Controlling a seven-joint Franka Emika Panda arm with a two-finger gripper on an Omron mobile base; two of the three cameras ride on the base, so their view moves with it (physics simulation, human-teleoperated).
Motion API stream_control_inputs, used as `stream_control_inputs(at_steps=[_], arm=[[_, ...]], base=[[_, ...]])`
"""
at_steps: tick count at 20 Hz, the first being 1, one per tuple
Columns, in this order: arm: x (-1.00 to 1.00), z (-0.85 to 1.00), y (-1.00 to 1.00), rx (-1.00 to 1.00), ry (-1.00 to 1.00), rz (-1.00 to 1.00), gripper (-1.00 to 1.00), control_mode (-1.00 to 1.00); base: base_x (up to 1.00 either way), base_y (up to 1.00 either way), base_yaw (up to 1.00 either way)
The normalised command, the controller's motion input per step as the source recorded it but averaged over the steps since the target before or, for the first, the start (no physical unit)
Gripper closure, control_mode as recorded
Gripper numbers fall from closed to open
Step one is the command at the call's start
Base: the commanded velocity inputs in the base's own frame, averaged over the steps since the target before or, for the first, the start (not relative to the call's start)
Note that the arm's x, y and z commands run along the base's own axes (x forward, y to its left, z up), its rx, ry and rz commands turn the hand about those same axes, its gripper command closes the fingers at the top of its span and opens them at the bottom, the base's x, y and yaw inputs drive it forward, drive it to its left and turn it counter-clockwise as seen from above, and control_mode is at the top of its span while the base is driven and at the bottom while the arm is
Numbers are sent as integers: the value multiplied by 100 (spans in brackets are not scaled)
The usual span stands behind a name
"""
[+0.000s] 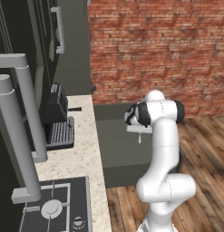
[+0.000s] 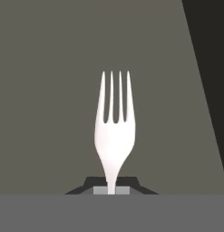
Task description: Organize the utensils by type. Pick up the wooden spoons from the counter and place them in the open cabinet. Then pick up the metallic utensils from the counter and place them in the open drawer.
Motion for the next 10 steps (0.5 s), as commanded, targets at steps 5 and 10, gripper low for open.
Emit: stream_control_inputs(at_steps=[5, 10], arm=[[28, -38, 0, 0, 0, 0, 100, -100], [16, -36, 0, 0, 0, 0, 100, -100]], base=[[0, 0, 0], [0, 0, 0]])
